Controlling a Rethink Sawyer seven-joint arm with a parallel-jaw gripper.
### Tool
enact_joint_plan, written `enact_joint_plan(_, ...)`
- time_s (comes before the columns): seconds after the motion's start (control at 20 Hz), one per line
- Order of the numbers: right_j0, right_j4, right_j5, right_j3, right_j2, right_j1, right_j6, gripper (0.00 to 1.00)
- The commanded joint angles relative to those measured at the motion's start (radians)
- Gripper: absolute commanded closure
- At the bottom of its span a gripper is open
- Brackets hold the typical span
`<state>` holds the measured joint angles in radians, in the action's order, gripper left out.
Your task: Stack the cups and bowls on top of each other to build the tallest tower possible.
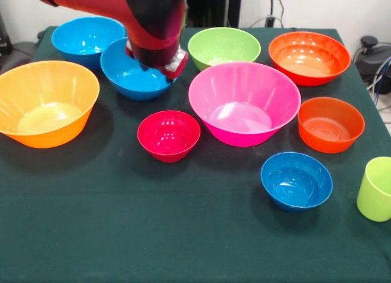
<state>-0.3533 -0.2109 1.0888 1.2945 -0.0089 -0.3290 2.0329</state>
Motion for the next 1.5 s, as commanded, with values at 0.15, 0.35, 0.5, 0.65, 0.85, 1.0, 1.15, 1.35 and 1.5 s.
enact_joint_plan(0.15, -0.06, -0.002, -0.178, 0.079, 0.173, 0.039, -0.134, 0.0)
enact_joint_plan(0.35, -0.065, -0.009, -0.164, 0.094, 0.182, 0.024, -0.126, 0.0)
enact_joint_plan(0.5, -0.058, -0.008, -0.123, 0.081, 0.184, 0.015, -0.121, 0.0)
enact_joint_plan(0.65, -0.061, -0.011, -0.106, 0.081, 0.186, 0.005, -0.122, 0.0)
enact_joint_plan(0.85, -0.063, -0.011, -0.089, 0.076, 0.189, 0.0, -0.122, 0.0)
enact_joint_plan(1.0, -0.063, -0.011, -0.076, 0.064, 0.195, 0.001, -0.123, 0.0)
enact_joint_plan(1.15, -0.065, -0.011, -0.075, 0.065, 0.2, 0.0, -0.124, 0.0)
enact_joint_plan(1.35, -0.069, -0.008, -0.083, 0.064, 0.21, 0.002, -0.121, 0.0)
enact_joint_plan(1.5, -0.073, -0.002, -0.084, 0.073, 0.219, -0.01, -0.119, 0.0)
